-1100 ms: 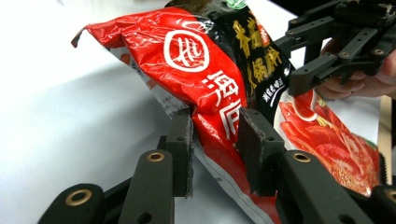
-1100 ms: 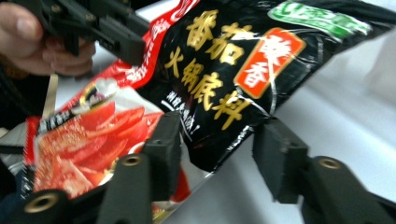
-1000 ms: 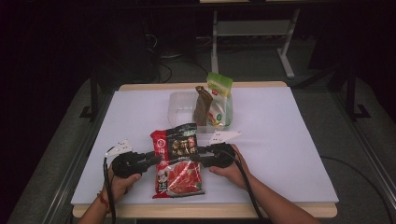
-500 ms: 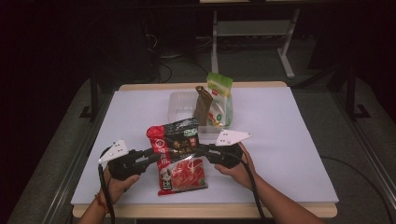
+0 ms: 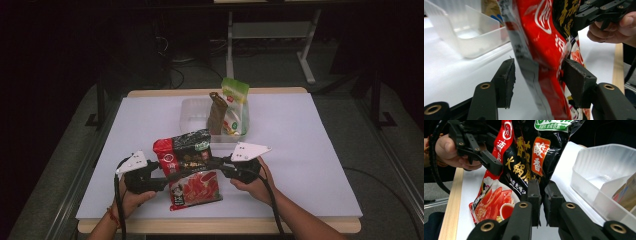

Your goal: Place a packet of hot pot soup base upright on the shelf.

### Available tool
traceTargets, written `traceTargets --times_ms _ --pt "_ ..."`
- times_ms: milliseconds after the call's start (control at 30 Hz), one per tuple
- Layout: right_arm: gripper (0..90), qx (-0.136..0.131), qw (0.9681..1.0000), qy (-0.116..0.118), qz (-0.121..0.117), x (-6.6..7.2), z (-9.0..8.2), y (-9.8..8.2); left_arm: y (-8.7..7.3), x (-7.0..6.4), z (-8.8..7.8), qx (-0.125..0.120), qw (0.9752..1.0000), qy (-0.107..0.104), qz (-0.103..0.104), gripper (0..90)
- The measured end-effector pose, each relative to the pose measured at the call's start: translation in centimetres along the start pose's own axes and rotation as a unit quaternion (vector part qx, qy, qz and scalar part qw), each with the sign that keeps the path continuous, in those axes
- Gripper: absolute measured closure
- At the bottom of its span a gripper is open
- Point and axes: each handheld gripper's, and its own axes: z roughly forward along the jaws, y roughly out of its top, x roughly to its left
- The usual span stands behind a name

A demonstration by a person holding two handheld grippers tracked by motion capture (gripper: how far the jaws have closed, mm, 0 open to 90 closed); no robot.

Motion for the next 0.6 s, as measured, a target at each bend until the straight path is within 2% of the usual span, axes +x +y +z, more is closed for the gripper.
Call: traceTargets --times_ms 133,267,433,533,600 --pt "83.3 -0.001 1.0000 0.001 -0.003 0.1 0.0 0.0 0.7 -0.3 0.2 0.001 0.9999 -0.003 0.010 46.3" --pt "83.1 -0.001 1.0000 0.002 -0.003 0.1 -0.1 0.1 1.0 -0.2 0.1 -0.005 0.9999 -0.015 0.005 48.7" --pt "82.5 -0.001 1.0000 -0.002 -0.008 0.2 -0.1 0.2 1.5 -0.2 0.1 -0.009 0.9996 -0.026 -0.002 57.4" --pt "81.7 0.000 1.0000 -0.003 -0.009 0.3 -0.2 0.3 1.9 -0.4 0.2 -0.009 0.9995 -0.031 0.006 62.8" --pt "80.7 0.003 0.9999 -0.006 -0.014 0.3 -0.3 0.3 1.9 -0.5 0.2 -0.011 0.9994 -0.033 0.000 65.9"
